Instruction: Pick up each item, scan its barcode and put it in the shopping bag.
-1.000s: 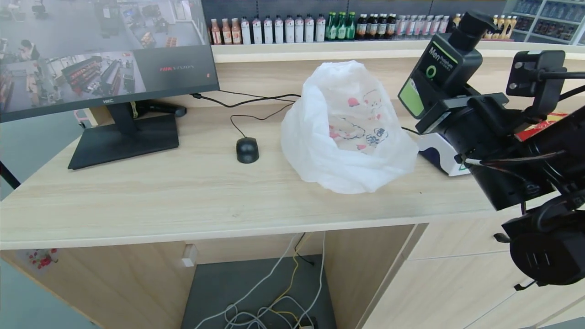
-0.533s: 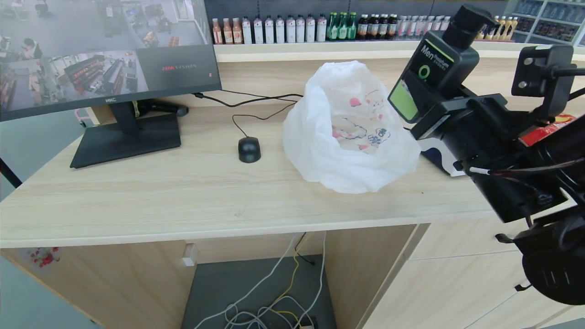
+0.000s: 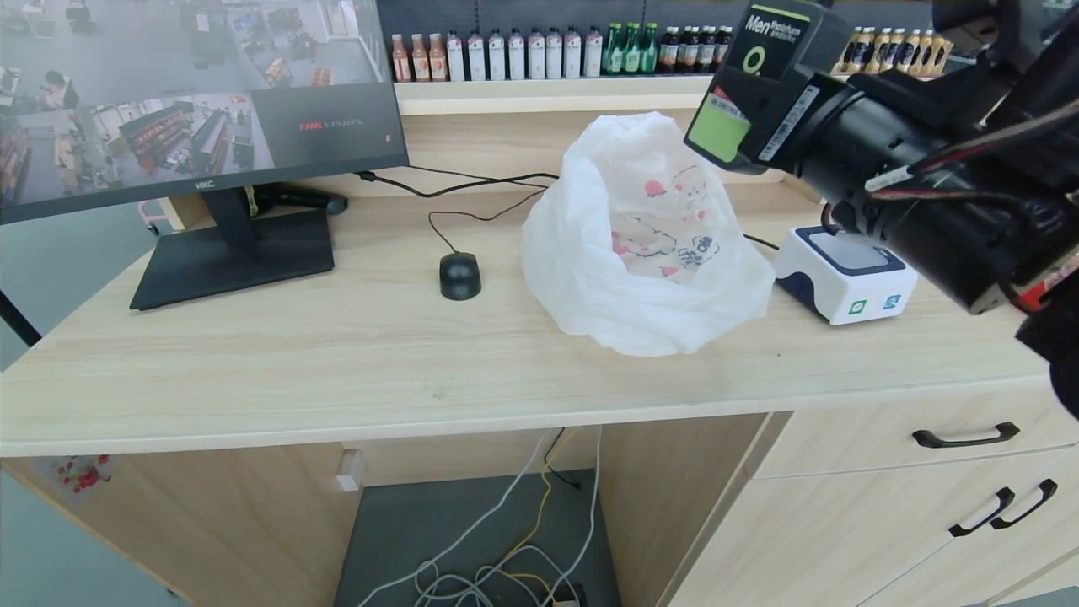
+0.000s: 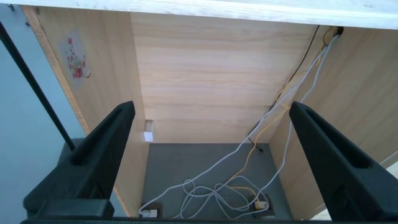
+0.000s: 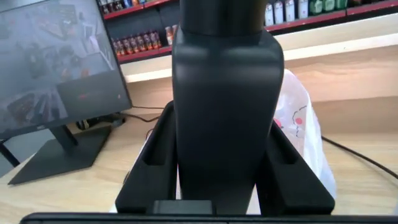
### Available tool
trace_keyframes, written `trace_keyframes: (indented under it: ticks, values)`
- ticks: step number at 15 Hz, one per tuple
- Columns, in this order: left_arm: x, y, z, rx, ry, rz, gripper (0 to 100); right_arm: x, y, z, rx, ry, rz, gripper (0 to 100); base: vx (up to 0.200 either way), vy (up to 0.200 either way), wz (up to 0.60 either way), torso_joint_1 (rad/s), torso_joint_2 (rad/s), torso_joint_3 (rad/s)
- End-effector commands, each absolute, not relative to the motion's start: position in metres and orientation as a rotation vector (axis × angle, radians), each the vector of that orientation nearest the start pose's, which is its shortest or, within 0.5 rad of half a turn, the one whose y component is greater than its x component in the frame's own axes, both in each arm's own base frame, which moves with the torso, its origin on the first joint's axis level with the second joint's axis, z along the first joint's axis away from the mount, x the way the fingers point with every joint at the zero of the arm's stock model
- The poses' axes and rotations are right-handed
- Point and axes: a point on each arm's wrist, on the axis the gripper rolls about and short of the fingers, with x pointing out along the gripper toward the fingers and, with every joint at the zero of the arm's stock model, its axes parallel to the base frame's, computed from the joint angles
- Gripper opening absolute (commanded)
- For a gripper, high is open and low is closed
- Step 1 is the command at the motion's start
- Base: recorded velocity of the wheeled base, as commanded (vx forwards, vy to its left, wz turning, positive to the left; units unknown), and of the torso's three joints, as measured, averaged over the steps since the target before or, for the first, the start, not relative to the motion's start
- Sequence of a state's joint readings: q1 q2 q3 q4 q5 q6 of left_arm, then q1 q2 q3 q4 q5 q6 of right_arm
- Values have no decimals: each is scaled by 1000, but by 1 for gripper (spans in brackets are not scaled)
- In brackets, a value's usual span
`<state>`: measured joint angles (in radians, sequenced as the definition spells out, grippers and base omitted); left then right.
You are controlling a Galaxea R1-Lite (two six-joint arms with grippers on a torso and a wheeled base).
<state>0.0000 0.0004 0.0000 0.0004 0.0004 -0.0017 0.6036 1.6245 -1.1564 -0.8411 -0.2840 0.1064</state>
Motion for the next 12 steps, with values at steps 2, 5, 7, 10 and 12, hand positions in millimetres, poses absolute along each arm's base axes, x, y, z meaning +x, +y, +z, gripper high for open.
trace_keyframes:
  ticks: [2,5,7,10,12]
  values:
    - [-23,0,75,-2,0,0,100,259,183,349,352,-248,349,0,0,0,0,0,0,0]
    - [-23,0,75,-2,0,2,100,288,204,339,423,-144,350,0,0,0,0,0,0,0]
    - [-23,0,75,-2,0,2,100,310,215,325,464,-113,339,0,0,0,0,0,0,0]
    - [-23,0,75,-2,0,0,100,329,217,307,495,-67,317,0,0,0,0,0,0,0]
    - [-23,0,75,-2,0,0,100,341,213,299,509,-54,302,0,0,0,0,0,0,0]
